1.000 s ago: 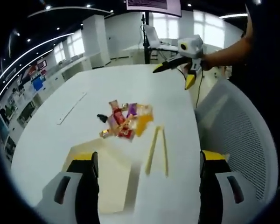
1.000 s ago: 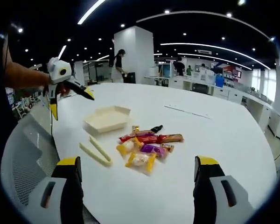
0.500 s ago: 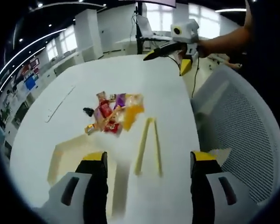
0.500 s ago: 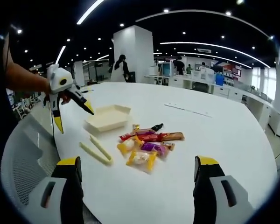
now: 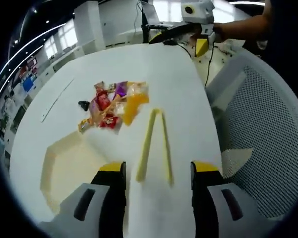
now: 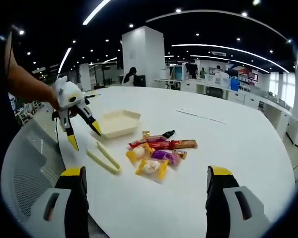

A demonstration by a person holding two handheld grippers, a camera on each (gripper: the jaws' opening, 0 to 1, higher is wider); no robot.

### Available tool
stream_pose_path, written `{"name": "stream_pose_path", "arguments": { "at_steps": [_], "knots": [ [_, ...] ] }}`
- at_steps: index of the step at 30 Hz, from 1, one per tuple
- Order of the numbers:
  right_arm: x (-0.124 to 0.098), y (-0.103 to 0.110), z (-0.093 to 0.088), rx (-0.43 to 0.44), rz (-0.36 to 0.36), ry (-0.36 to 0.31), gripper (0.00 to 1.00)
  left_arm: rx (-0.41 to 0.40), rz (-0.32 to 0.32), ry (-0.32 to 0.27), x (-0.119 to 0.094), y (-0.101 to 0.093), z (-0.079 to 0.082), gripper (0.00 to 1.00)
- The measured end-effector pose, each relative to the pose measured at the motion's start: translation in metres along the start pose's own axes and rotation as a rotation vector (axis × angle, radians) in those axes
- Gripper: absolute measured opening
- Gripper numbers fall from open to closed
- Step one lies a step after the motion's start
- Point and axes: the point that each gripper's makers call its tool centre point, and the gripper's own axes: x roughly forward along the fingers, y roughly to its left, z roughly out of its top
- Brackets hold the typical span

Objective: Place the target food into the container with the food tongs after gripping and lifting it, then release it inside without dropping or visibly crushing the food.

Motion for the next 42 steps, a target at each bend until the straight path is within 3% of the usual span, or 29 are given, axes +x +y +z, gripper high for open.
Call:
{"name": "stream_pose_path", "arguments": {
  "at_steps": [9,13,20,30,36,42],
  "knots": [
    [0.001,0.002,-0.001,0.0,0.004,0.005,0.99,-0.058,-0.003,0.058,0.014,0.003,-0.019,0.45],
    [0.003,0.005,-0.003,0.003,0.007,0.006,0.99,-0.084,0.005,0.061,0.018,0.006,-0.025,0.39],
    [0.004,0.007,-0.004,0.004,0.01,0.009,0.99,-0.079,0.022,0.073,0.021,0.009,-0.025,0.31],
    [0.005,0.009,-0.004,0.005,0.014,0.011,0.99,-0.073,0.022,0.065,0.025,0.01,-0.024,0.3],
    [0.007,0.011,-0.004,0.006,0.018,0.013,0.99,-0.049,0.03,0.045,0.023,0.007,-0.023,0.13],
    [0.007,0.012,-0.004,0.004,0.019,0.012,0.99,0.013,0.049,0.073,0.024,0.007,-0.021,0.02]
  ]
}}
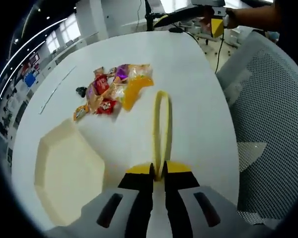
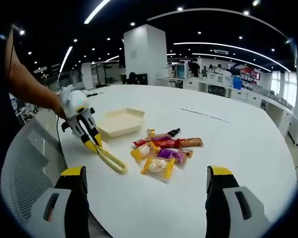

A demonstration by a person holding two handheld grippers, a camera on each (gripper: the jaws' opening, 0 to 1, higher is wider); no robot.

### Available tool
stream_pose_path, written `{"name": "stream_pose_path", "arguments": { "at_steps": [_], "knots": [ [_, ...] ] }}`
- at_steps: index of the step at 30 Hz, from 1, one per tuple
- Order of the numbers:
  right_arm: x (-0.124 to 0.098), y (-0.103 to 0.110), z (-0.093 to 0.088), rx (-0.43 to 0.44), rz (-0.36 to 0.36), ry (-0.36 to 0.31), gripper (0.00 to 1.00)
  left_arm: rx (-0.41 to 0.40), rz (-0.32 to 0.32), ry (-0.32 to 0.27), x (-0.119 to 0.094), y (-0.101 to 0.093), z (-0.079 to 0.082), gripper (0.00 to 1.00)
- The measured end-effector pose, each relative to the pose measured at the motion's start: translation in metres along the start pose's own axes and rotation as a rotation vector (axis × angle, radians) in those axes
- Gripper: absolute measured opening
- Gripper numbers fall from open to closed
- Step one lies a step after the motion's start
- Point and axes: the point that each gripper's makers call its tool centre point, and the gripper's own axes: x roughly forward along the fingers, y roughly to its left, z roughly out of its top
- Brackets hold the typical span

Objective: Place the target food into the container with the food tongs after gripping and lifting it, then release it inside without dropping or visibly crushing the food.

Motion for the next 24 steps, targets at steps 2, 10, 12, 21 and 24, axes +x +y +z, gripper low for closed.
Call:
{"name": "stream_pose_path", "arguments": {
  "at_steps": [2,10,12,21,24],
  "knots": [
    [0.0,0.0,0.0,0.001,-0.001,-0.001,0.99,-0.009,-0.004,0.0,0.0,0.0,0.0,0.01],
    [-0.002,0.001,0.001,0.001,-0.006,-0.005,0.99,-0.045,0.015,-0.01,-0.001,0.001,-0.001,0.0],
    [-0.002,0.002,0.0,0.003,-0.003,-0.006,0.99,-0.057,0.018,-0.016,-0.001,0.001,-0.001,0.0],
    [-0.006,0.0,0.002,0.007,-0.011,-0.009,0.99,-0.038,0.009,-0.072,-0.014,-0.006,0.009,0.0],
    [-0.005,-0.001,0.002,0.002,-0.012,-0.007,0.99,-0.028,-0.003,-0.081,-0.021,-0.006,0.013,0.0]
  ]
}}
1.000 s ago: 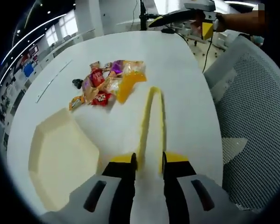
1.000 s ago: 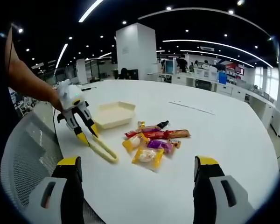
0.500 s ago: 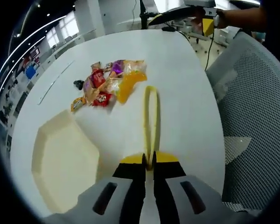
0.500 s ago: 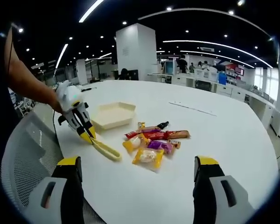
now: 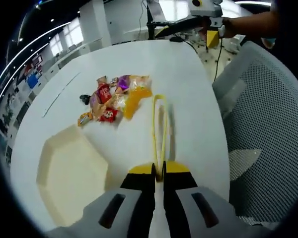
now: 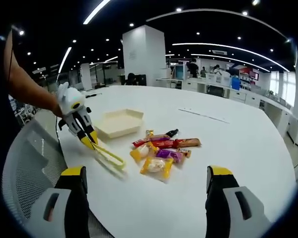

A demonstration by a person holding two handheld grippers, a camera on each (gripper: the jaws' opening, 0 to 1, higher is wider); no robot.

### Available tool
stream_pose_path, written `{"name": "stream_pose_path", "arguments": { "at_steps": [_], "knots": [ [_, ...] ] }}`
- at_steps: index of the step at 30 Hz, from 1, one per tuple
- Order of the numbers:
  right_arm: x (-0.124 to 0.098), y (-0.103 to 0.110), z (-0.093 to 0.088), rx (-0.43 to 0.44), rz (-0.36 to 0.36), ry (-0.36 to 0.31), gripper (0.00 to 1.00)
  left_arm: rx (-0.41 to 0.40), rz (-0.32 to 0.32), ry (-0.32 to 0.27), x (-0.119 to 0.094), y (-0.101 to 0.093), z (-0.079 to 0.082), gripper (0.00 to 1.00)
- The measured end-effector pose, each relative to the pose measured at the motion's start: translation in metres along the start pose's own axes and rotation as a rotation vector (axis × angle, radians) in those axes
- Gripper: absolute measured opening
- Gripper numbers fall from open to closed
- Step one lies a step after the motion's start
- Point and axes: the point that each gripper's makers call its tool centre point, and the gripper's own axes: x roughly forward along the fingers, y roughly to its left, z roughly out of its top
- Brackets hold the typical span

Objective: Place the target food into the container with the food tongs after gripping and lifting it, then release it inside without dropping or visibly crushing the food.

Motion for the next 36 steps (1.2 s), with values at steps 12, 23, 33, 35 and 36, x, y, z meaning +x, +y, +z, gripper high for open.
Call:
{"name": "stream_pose_path", "arguments": {
  "at_steps": [12,23,33,35,36],
  "knots": [
    [0.004,0.0,0.015,0.001,0.037,-0.03,0.99,-0.033,-0.046,-0.034,-0.045,0.015,0.027,0.0],
    [0.006,-0.008,0.036,-0.052,0.034,-0.048,0.99,-0.046,-0.068,-0.04,-0.09,0.033,0.058,0.0],
    [0.008,-0.007,0.048,-0.067,0.073,-0.058,0.99,0.016,-0.085,-0.034,-0.136,0.05,0.096,0.0],
    [0.007,-0.009,0.052,-0.07,0.073,-0.064,0.99,0.025,-0.084,-0.038,-0.143,0.052,0.103,0.0],
    [0.006,-0.009,0.054,-0.073,0.075,-0.064,0.99,0.03,-0.085,-0.044,-0.147,0.053,0.107,0.0]
  ]
}}
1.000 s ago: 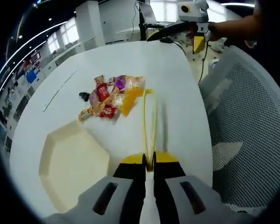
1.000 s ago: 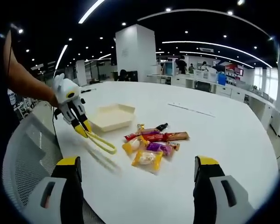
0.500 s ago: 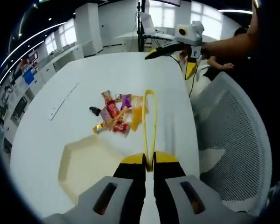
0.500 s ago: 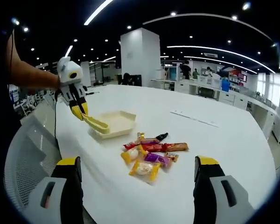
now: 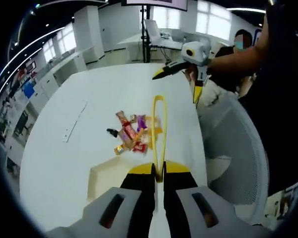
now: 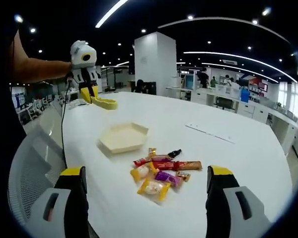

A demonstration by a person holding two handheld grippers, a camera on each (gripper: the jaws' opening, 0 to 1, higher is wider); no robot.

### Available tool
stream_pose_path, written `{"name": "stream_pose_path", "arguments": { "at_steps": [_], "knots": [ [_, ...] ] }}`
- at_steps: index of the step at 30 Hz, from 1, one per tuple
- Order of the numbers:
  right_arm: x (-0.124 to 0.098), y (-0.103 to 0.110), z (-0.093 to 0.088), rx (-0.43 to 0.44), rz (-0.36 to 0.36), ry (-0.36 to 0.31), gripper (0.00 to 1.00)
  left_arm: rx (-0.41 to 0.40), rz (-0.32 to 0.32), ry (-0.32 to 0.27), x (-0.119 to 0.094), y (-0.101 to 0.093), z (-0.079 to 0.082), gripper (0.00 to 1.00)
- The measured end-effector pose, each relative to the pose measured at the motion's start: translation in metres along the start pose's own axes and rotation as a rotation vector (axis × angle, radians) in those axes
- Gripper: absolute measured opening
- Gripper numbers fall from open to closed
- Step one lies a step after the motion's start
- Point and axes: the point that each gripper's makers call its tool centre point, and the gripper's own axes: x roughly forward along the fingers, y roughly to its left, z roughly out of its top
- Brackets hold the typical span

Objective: Place the target food into the container with the food tongs after gripping and lifting it, then release it inside without dropping or visibly crushing the food.

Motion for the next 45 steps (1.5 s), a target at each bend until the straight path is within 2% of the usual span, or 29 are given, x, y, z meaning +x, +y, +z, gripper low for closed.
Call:
{"name": "stream_pose_path", "arguments": {
  "at_steps": [4,10,17,19,20,21,22,25,28,36,41,45],
  "knots": [
    [-0.001,-0.001,0.013,-0.001,0.003,-0.028,0.99,0.014,0.002,-0.024,-0.006,0.0,0.011,0.0],
    [-0.003,-0.001,0.03,-0.005,0.014,-0.066,0.99,0.029,-0.008,-0.046,-0.01,-0.005,0.02,0.0],
    [-0.002,0.008,0.057,-0.012,0.071,-0.108,0.99,0.028,-0.012,-0.073,-0.018,-0.008,0.028,0.0],
    [-0.001,0.02,0.066,0.016,0.148,-0.131,0.99,0.029,-0.011,-0.088,-0.021,-0.01,0.032,0.0],
    [-0.002,0.022,0.075,0.05,0.169,-0.167,0.99,0.032,-0.01,-0.093,-0.024,-0.011,0.035,0.0],
    [-0.004,0.026,0.087,0.098,0.208,-0.208,0.96,0.038,-0.008,-0.098,-0.025,-0.012,0.037,0.0],
    [-0.006,0.028,0.092,0.101,0.225,-0.219,0.93,0.043,-0.008,-0.106,-0.027,-0.013,0.041,0.0],
    [-0.008,0.038,0.111,0.087,0.28,-0.243,0.84,0.054,-0.016,-0.137,-0.035,-0.02,0.055,0.0],
    [-0.007,0.047,0.127,0.047,0.315,-0.25,0.81,0.065,-0.018,-0.166,-0.042,-0.023,0.066,0.0],
    [-0.008,0.068,0.173,0.035,0.443,-0.342,0.7,0.06,-0.023,-0.308,-0.062,-0.028,0.1,0.0],
    [-0.005,0.076,0.188,0.024,0.49,-0.364,0.63,0.054,-0.05,-0.361,-0.069,-0.037,0.111,0.0],
    [-0.004,0.086,0.199,0.014,0.53,-0.385,0.58,0.053,-0.053,-0.348,-0.066,-0.041,0.11,0.0]
  ]
}}
